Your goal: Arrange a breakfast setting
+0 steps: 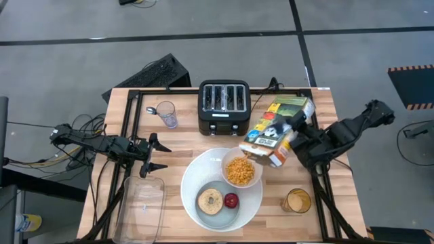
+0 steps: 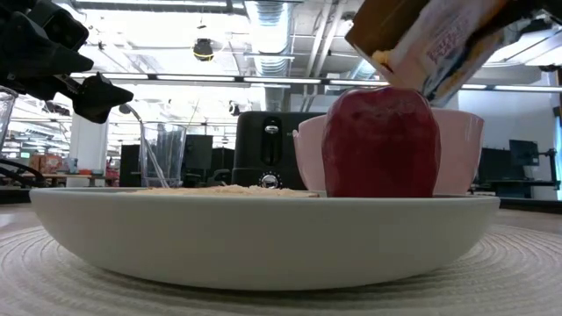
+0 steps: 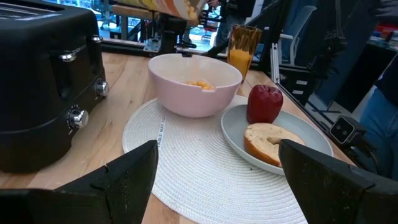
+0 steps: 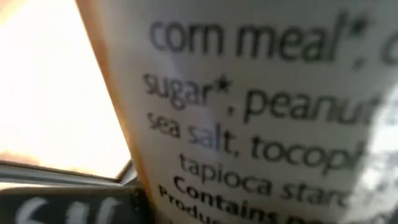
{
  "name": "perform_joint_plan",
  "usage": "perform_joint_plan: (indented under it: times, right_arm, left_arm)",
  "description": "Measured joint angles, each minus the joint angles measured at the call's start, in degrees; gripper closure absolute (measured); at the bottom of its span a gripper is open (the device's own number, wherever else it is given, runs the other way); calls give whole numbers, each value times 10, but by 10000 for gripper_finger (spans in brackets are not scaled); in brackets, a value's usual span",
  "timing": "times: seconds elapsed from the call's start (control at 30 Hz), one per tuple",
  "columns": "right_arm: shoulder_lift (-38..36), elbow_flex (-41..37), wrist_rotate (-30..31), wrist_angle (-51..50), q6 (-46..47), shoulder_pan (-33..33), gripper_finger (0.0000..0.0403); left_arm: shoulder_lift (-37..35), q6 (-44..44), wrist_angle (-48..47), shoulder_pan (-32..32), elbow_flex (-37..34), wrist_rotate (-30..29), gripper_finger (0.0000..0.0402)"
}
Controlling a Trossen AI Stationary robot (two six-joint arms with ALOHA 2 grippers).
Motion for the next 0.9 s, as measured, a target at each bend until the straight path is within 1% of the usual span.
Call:
perform_joint_plan:
  times: [0.23, 0.5, 0.6, 0.73, 0.8, 0.9]
  right_arm:
    - [-42, 0, -38, -1, 63, -15, 239]
    - [-102, 0, -44, -1, 204, -26, 239]
    - [-123, 0, -19, 0, 290, -33, 239]
    - [-149, 0, 40, 0, 452, -50, 239]
    - [-156, 0, 64, 0, 528, -61, 239]
    - [-158, 0, 88, 0, 618, -84, 239]
  left_arm:
    - [0, 0, 0, 0, 0, 0, 82]
    - [0, 0, 0, 0, 0, 0, 82]
    - [0, 0, 0, 0, 0, 0, 82]
    - [0, 0, 0, 0, 0, 0, 82]
    - [0, 0, 0, 0, 0, 0, 82]
    - [0, 0, 0, 0, 0, 0, 82]
